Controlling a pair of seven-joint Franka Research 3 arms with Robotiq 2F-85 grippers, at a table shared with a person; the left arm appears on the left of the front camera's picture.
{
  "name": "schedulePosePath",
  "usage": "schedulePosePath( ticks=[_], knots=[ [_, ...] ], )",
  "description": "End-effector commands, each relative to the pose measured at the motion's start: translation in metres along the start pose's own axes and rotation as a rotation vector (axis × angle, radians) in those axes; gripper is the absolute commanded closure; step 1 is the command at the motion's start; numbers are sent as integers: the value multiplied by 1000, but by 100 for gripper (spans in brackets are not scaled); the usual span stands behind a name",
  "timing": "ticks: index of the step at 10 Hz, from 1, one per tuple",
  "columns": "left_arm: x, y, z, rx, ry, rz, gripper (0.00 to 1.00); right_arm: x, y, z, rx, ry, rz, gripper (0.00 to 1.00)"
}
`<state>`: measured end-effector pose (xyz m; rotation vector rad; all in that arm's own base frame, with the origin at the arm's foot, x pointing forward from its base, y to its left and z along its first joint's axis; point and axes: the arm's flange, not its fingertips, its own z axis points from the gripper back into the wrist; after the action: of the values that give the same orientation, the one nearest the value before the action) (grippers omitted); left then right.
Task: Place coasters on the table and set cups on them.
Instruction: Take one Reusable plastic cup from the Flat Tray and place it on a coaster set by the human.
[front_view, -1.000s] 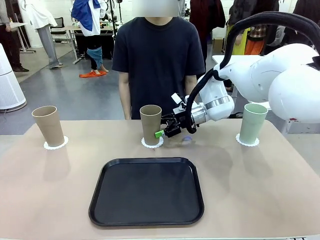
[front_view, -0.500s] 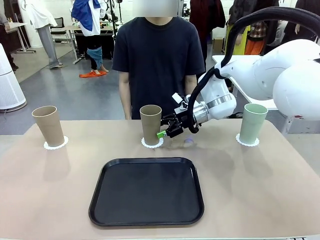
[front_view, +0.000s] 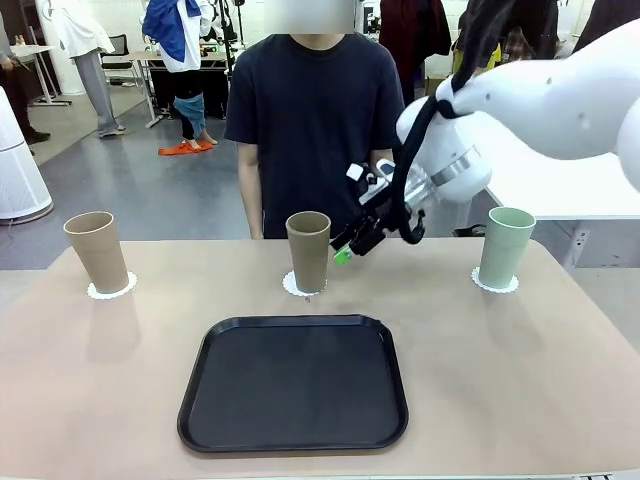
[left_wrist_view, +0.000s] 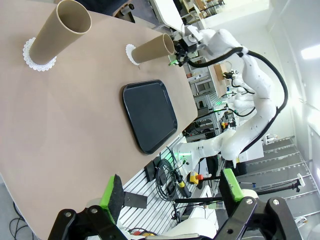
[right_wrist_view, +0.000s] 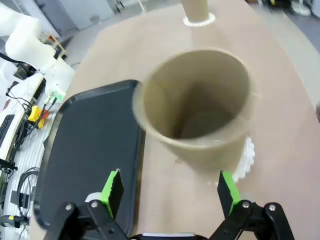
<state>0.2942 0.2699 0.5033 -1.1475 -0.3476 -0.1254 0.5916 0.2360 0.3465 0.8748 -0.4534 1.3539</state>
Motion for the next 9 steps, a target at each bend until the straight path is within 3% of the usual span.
schedulePosePath(
  ticks=[1, 3, 5, 7, 9],
  knots=[
    [0, -3, 2, -10, -10, 8, 0, 32, 30, 30, -99, 155, -38, 0],
    [0, -3, 2, -10, -10, 8, 0, 44, 37, 57, -172, 145, -53, 0],
    [0, -3, 2, -10, -10, 8, 0, 50, 54, 59, -167, 206, -92, 0],
    [0, -3, 2, -10, -10, 8, 0, 71, 80, 64, -203, 365, -151, 0],
    [0, -3, 2, -10, -10, 8, 0, 99, 127, 73, -239, 541, -336, 0]
  ],
)
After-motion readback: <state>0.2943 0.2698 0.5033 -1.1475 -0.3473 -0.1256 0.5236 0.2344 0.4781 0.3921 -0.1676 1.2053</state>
